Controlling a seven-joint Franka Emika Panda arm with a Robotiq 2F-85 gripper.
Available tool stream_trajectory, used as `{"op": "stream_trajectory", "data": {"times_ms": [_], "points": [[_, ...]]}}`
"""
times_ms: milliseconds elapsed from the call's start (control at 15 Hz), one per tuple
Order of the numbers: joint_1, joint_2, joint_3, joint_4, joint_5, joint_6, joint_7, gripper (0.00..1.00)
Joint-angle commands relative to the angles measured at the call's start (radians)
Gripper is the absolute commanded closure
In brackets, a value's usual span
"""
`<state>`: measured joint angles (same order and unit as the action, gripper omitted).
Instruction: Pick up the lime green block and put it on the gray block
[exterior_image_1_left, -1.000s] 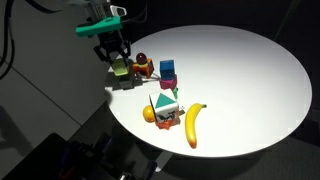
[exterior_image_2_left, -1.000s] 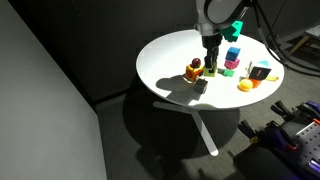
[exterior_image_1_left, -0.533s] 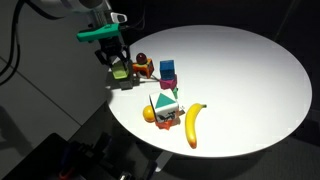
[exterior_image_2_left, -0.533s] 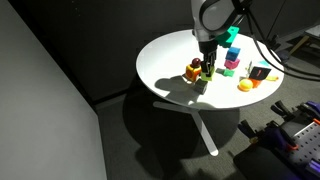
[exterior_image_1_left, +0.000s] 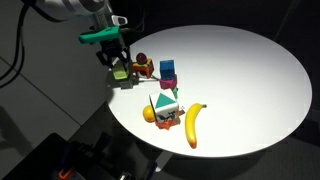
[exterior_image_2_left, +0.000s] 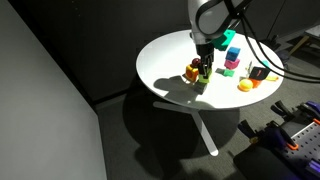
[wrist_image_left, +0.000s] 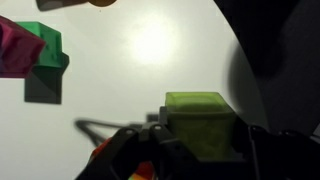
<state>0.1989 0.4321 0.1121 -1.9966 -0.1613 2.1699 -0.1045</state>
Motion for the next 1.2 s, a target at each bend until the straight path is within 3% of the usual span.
{"op": "stream_trajectory", "data": {"times_ms": [0, 1133], "points": [[0.007, 0.028, -0.001, 0.041, -0.029, -0.003, 0.029, 0.69], [0.010, 0.079, -0.008, 0.070, -0.032, 0.003, 0.027, 0.69]]}}
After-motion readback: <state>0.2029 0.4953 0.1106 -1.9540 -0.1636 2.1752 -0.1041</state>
